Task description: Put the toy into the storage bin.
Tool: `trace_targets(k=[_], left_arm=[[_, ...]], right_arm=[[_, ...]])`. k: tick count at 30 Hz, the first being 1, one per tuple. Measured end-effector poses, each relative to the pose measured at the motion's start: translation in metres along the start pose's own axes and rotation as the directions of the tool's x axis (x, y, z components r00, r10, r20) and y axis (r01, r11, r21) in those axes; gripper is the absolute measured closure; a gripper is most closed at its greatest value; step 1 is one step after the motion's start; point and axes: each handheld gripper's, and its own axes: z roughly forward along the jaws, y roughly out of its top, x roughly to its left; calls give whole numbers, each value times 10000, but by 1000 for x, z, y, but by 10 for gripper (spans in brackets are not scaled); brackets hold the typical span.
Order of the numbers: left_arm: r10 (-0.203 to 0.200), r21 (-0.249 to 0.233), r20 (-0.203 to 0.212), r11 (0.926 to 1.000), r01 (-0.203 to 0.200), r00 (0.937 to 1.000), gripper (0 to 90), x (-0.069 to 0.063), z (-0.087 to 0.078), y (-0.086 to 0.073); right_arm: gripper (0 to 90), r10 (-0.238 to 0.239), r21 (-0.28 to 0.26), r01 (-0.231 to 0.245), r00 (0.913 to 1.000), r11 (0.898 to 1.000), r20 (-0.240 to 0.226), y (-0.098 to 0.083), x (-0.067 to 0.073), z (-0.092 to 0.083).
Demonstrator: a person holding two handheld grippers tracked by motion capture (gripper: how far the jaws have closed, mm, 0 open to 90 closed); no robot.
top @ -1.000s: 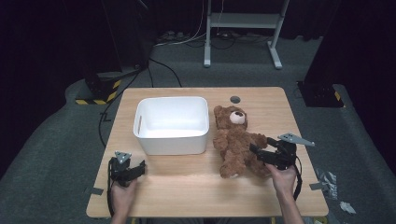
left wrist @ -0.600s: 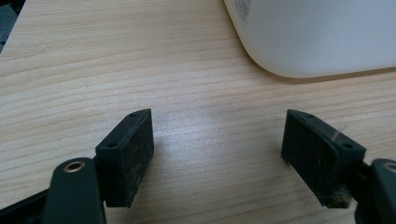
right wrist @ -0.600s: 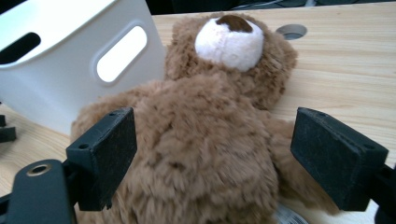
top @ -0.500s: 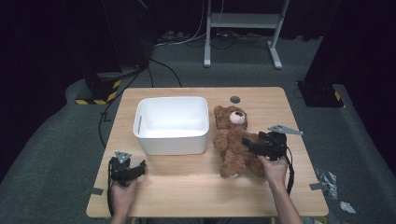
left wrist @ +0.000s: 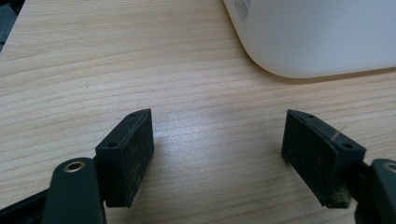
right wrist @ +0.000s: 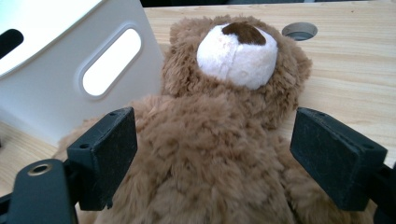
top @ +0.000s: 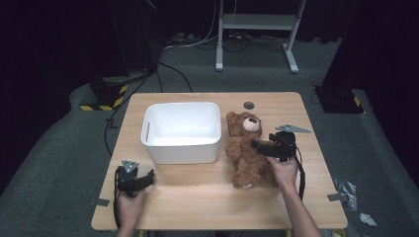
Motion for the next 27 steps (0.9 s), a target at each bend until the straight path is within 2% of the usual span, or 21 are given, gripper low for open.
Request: trace_targets(k=[12,18,20,25,27], left_arm=[[-36,-30,-13,10000,36,10000,250,0,0,0],[-39,-29,-15,10000,39,10000,250,-1,0,0],[-36,-29,-18,10000,36,10000,250,-1,0,0],[-37,-27,-22,10000,37,10000,250,-1,0,0],[-41,-28,-20,10000,41,10000,250,-1,0,0]], right_arm=[[146,-93,386,82,9996,9992,280,11,1,18],[147,-228,539,211,9993,9983,305,17,1,23],[147,-125,528,110,9995,9985,285,18,1,24],[147,-256,831,232,9993,9963,272,20,1,30],[149,-226,761,201,9992,9969,326,21,1,32]])
